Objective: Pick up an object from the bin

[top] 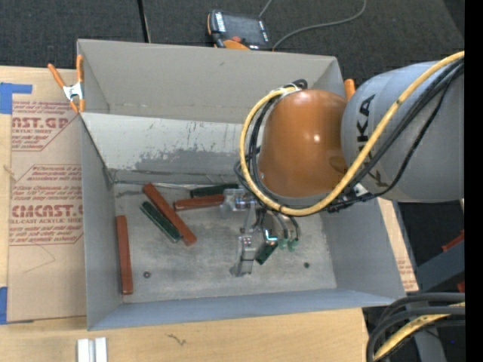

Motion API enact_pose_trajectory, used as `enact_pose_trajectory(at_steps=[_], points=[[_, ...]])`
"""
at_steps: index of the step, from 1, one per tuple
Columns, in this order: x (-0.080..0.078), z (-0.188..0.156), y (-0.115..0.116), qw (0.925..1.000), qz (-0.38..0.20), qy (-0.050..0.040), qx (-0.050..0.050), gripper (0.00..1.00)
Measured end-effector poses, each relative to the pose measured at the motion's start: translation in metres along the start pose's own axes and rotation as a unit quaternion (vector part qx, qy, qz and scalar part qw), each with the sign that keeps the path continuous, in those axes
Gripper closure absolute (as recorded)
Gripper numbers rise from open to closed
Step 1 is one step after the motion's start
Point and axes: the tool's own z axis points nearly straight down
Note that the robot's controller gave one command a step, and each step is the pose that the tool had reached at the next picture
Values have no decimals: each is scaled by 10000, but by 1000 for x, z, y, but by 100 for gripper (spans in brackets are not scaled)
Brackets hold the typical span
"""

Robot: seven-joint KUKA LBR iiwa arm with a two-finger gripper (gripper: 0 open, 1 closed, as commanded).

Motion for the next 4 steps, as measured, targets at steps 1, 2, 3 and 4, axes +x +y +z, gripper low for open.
enact_pose_trajectory(at_steps=[1, 2, 3, 4], points=[[0, 128, 4, 9933, 1151, 0, 3, 0], [-34, 39, -53, 10000, 16, -61, 9, 0], [-41, 131, -34, 9882, 1529, -21, 0, 0], [-42, 130, -33, 9882, 1531, -31, -9, 100]])
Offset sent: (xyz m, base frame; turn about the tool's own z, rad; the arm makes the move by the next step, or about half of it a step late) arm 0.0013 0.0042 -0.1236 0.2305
